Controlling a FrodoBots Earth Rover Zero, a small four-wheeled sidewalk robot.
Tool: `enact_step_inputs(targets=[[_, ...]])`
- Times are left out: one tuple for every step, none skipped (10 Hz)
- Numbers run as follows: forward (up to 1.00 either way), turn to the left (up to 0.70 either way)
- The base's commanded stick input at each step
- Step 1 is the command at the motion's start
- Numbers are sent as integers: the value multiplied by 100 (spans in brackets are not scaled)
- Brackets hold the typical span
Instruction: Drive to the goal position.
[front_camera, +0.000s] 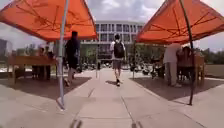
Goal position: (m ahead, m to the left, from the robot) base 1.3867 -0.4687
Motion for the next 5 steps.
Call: enact_step_inputs(targets=[[85, 1], [85, 1], [85, 1], [85, 1], [85, 1]])
